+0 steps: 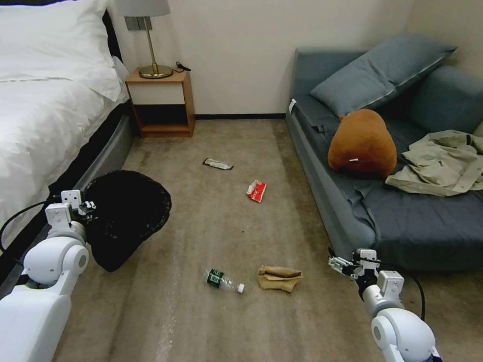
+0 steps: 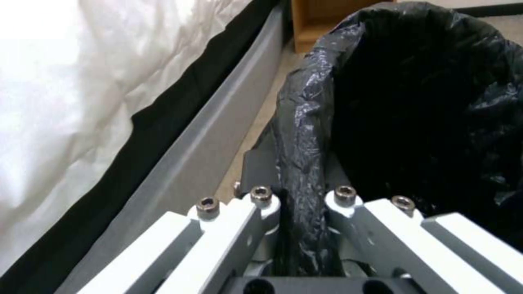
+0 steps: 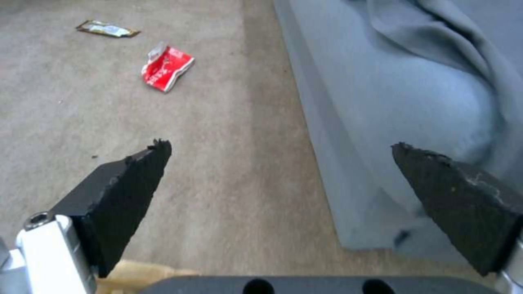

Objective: Pick up the trash bin, then pick up the garbage on the floor and place it into the trash bin.

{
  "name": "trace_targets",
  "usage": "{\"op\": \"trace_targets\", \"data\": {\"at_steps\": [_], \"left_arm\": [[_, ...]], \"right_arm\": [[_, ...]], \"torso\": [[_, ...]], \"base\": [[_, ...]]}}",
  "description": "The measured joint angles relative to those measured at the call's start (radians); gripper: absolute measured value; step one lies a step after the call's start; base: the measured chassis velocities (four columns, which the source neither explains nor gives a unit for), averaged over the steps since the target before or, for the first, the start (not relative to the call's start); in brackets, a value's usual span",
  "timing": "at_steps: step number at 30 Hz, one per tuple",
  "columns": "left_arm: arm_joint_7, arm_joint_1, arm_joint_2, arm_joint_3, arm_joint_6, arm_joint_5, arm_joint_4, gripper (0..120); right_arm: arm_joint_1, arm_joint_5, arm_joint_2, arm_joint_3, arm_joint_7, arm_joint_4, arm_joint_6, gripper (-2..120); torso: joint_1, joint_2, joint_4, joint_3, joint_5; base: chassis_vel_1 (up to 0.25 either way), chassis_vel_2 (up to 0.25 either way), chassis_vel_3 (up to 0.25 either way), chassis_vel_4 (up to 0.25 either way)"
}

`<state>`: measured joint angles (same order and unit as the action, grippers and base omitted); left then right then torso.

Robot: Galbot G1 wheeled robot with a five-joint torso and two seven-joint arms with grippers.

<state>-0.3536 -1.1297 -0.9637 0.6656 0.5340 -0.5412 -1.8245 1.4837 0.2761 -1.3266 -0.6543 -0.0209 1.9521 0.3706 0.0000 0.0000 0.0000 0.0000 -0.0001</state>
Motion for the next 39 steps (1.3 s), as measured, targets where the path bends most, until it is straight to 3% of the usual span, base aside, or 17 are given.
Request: {"op": "trace_targets", "data": {"at_steps": [6,25,32,39], "left_arm": [[-0.004,-0.014,0.004,0.001,0.018,-0.027,-0.040,4],[-0.006,-0.058,-0.020,0.026,0.015,-0.019,-0.059,4],[-0.003,-0.075,-0.032,0.033,0.009,-0.008,-0.069,4],[0.008,-0.088,-0.049,0.032,-0.020,0.032,-0.072,4]], "right_arm": [[0.005,-0.022,-0.009,0.010,0.007,-0.001,-0.006,100],[0.001,-0.050,-0.006,0.049,0.016,-0.025,-0.022,100],[-0.007,-0.118,0.027,0.109,0.128,-0.042,-0.055,100],[-0.071,-0.161,0.102,0.258,0.195,-0.091,-0.007,100]], "torso": [[0.000,0.000,0.0000,0.000,0.0003],[0.000,0.000,0.0000,0.000,0.0001],[0.000,0.000,0.0000,0.000,0.0000],[0.000,0.000,0.0001,0.000,0.0001]], "base": [[-0.118,0.116,0.113,-0.125],[-0.116,0.113,0.115,-0.117],[-0.095,0.090,0.099,-0.083],[0.000,0.000,0.000,0.000]]}}
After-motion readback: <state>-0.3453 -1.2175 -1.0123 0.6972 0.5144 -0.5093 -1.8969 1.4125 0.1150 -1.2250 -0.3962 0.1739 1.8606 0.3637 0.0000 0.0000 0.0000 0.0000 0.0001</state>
